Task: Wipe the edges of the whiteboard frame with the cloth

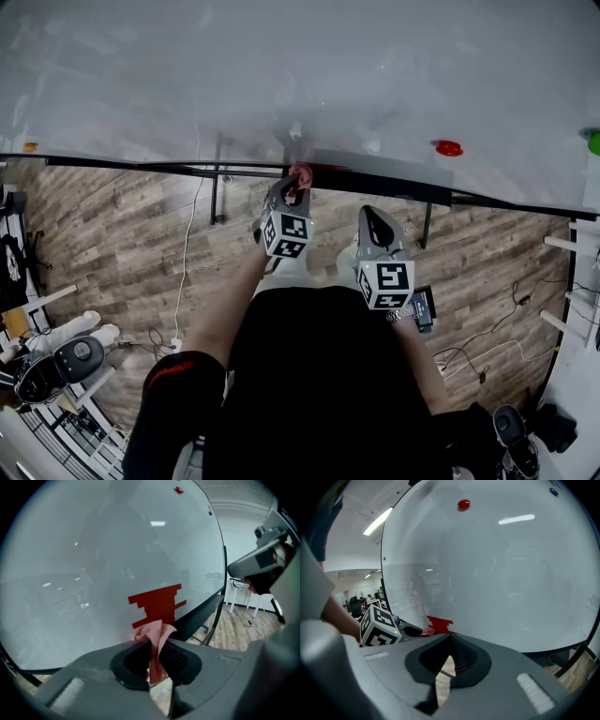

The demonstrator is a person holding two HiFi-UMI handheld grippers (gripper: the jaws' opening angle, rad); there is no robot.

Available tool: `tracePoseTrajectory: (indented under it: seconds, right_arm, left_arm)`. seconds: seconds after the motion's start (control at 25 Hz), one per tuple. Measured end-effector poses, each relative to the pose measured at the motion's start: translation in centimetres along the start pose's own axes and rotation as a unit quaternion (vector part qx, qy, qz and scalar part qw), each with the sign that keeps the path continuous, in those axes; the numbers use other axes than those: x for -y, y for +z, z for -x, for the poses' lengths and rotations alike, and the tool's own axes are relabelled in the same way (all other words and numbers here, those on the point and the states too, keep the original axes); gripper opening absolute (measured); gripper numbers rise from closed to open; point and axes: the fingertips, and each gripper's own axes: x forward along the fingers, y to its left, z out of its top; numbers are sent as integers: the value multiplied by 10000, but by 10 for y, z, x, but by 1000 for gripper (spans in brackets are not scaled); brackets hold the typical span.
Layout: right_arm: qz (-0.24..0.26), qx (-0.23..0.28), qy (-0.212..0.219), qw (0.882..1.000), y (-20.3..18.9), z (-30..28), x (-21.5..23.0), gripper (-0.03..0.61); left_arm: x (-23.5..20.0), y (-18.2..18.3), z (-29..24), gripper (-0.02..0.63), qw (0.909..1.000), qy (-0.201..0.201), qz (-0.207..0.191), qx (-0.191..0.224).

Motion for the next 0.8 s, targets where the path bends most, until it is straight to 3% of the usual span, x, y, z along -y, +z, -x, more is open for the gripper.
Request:
tracePoseTrajectory:
  seconds: [0.8]
  right_arm:
    - [-67, 2, -65, 10000, 1, -2, 24, 2]
  left_arm:
    - [15, 7, -12, 46, 9999, -87, -99, -32]
